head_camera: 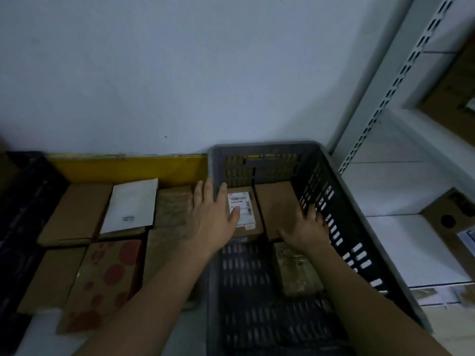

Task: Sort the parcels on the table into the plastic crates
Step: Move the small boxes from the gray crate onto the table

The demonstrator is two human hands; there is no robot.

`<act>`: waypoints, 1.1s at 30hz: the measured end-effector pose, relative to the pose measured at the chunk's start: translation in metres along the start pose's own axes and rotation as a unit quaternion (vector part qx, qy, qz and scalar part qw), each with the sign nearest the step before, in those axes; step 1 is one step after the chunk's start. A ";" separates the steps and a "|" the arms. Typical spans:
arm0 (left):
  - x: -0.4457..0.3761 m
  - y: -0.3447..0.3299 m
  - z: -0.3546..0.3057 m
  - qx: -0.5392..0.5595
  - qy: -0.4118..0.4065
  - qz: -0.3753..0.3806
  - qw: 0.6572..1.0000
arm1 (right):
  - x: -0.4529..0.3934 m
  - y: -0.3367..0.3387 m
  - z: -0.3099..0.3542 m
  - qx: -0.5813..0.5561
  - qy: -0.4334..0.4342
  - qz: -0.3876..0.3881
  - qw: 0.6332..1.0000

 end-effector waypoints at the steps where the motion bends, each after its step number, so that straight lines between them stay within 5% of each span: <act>1: 0.006 -0.003 -0.006 -0.006 0.000 0.008 1.000 | -0.003 -0.008 -0.002 0.004 0.007 0.025 1.000; 7: 0.013 -0.004 -0.012 -0.028 0.016 0.018 0.999 | -0.015 -0.041 0.016 0.009 0.005 0.125 0.992; 13: 0.013 -0.011 -0.009 -0.028 0.013 -0.004 1.000 | -0.023 -0.046 0.033 -0.022 -0.032 0.119 0.992; 21: 0.011 -0.009 -0.017 -0.040 -0.040 -0.046 0.997 | -0.034 0.035 0.002 -0.070 -0.005 0.037 0.997; 24: 0.002 -0.005 -0.039 0.096 -0.017 -0.043 0.994 | -0.017 0.073 -0.002 -0.131 0.017 -0.034 0.991; 26: -0.008 -0.005 -0.057 0.253 0.077 0.012 0.964 | 0.000 0.096 0.005 -0.166 0.050 -0.103 0.979; 28: -0.017 -0.009 -0.071 0.392 0.184 0.070 0.899 | 0.017 0.110 0.016 -0.191 0.100 -0.157 0.964; 30: -0.026 -0.013 -0.077 0.459 0.233 0.059 0.855 | 0.028 0.113 0.022 -0.211 0.147 -0.177 0.950; 33: -0.038 -0.013 -0.068 0.468 0.259 -0.001 0.845 | 0.024 0.105 0.012 -0.291 0.118 -0.146 0.938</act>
Point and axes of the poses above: each hand's wrist, its own x-axis away from the middle knuckle, its own y-axis out of the back of the hand, z = x × y, the point moved 3 cm from there along -x, towards the middle knuckle, and after that the axes turned 15 degrees about -z, right-handed, at the moved point
